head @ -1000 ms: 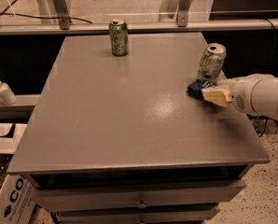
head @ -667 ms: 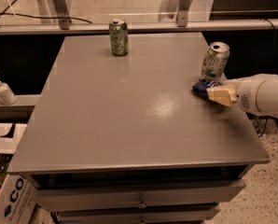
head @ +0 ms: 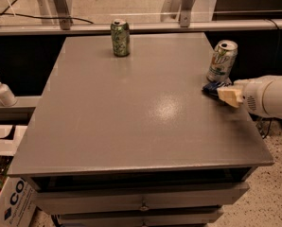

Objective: Move rxbar blueberry near 7up can

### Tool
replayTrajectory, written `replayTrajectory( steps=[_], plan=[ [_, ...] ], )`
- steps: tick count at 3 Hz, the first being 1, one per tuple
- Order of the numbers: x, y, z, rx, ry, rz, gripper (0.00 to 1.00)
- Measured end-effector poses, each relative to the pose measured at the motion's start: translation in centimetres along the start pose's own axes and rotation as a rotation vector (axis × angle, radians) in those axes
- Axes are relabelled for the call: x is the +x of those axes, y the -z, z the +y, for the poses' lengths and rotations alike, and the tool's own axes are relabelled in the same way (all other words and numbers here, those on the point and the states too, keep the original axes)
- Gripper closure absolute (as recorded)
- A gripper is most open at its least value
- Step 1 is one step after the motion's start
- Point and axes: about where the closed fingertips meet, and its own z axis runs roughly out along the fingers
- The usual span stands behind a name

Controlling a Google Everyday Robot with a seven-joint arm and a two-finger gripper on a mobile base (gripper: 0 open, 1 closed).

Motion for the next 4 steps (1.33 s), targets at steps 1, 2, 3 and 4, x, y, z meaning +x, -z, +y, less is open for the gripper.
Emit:
replayTrajectory(
  steps=[1, 2, 3, 4],
  plan=[
    [0.32, -0.02, 0.10, -0.003, -0.005, 0.010, 0.12],
    [0.57, -0.08, 0.31, -0.008, -0.007, 0.019, 0.00],
    [0.57, -0.09, 0.32, -0.009, -0.007, 0.021, 0.00],
    [0.12, 0.37, 0.18, -0.037, -0.013, 0.007, 0.00]
  ],
)
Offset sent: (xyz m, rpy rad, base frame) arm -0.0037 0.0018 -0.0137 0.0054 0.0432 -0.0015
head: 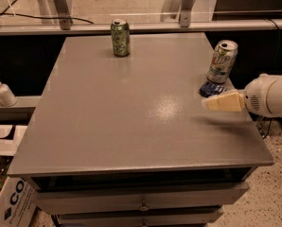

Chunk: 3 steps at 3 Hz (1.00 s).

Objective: Move rxbar blueberry near 7up can

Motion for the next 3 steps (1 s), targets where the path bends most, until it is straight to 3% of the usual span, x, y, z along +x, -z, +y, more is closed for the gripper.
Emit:
replayTrajectory(
  steps=[1, 2, 3],
  plan=[
    [-0.58, 1.54, -0.90, -0.093, -0.026, -0.034, 0.00],
    [-1.08, 2.46, -0.63, -0.129, 0.050, -0.042, 0.00],
    [-1.04, 2.39, -0.56, -0.128, 0.052, -0.041, 0.00]
  ],
)
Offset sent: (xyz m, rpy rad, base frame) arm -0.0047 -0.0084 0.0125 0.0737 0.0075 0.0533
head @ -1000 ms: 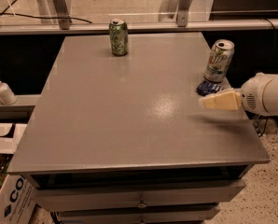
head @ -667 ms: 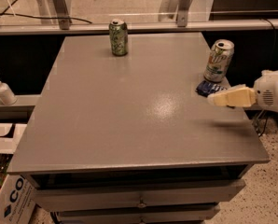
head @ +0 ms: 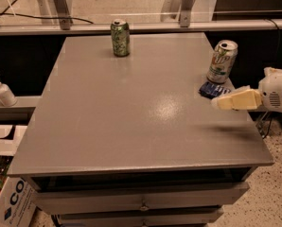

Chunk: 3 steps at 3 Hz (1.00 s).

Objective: Move rxbar blueberry near 7up can

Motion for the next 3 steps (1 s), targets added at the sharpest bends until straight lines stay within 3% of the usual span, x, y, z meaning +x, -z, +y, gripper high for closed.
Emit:
replayTrajectory(
  steps=[1, 3],
  plan=[
    [-0.2, -1.1, 0.9, -0.030, 0.044, 0.016, 0.00],
    [2.1, -0.3, -1.7, -0.029, 0.149, 0.048, 0.00]
  ],
)
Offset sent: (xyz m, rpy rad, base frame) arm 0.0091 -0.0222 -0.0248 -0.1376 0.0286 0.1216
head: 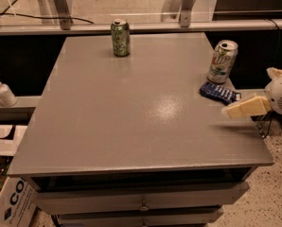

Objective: Move rxbar blueberry near 7up can

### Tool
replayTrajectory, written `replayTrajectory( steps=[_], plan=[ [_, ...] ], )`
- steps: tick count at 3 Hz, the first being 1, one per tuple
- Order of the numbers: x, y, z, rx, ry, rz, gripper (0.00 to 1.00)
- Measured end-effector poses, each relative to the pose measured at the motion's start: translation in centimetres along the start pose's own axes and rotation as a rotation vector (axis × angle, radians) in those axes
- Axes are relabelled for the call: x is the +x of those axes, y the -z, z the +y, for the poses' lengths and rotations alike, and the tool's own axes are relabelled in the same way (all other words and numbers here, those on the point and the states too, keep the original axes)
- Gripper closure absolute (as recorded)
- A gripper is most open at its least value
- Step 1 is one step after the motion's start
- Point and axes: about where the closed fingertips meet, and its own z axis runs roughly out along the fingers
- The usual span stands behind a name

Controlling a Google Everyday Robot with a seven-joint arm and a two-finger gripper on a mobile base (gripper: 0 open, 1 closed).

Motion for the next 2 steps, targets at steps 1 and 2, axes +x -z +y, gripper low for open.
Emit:
replayTrajectory(
  steps=[1, 2],
  plan=[
    [3.21, 2.52, -1.91, -0.024, 0.063, 0.033, 0.00],
    [3.17, 2.54, -1.77, -0.030, 0.064, 0.034, 0.00]
  ],
)
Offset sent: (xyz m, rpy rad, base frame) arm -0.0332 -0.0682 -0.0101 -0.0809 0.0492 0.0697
